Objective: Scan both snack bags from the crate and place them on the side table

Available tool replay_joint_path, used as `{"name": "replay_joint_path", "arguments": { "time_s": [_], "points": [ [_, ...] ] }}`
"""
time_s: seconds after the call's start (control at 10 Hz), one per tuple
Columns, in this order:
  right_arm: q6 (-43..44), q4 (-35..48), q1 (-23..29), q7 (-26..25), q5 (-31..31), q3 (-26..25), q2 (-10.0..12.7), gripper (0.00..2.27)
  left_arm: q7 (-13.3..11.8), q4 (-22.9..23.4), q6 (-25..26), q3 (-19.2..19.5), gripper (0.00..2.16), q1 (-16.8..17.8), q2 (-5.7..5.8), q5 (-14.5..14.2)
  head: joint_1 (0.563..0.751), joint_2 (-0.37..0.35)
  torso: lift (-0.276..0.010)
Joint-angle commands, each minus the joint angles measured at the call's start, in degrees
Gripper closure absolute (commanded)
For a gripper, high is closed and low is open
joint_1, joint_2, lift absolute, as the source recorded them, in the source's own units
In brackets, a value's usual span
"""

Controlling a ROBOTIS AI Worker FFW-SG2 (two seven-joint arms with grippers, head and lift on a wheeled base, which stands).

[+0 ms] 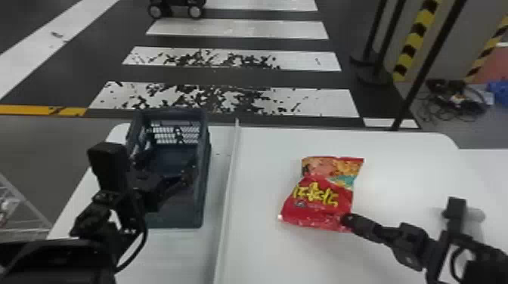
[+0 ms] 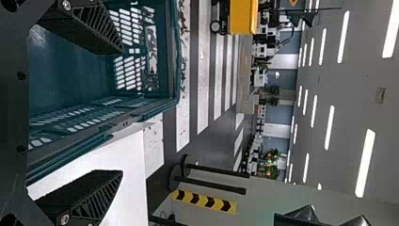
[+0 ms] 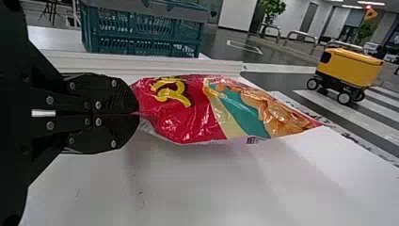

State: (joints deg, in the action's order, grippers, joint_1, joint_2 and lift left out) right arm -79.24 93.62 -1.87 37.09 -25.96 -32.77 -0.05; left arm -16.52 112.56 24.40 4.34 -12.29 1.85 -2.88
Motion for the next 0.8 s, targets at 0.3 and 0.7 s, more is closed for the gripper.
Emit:
{"name": "replay_joint_path", "arguments": {
  "time_s": [0.3, 0.7],
  "points": [
    [-4.92, 7.01, -0.94, -0.7, 3.81, -2.21, -6.02, 2.24, 0.0, -0.06, 0.0, 0.14, 0.09, -0.02, 0.09, -0.1, 0.695, -0.06, -0.098],
    [-5.98, 21.86, -0.59, -0.87, 19.98, 0.34, -6.81, 2.24, 0.0, -0.41, 0.0, 0.32, 0.09, 0.16, 0.17, -0.28, 0.695, -0.149, -0.098]
  ]
}}
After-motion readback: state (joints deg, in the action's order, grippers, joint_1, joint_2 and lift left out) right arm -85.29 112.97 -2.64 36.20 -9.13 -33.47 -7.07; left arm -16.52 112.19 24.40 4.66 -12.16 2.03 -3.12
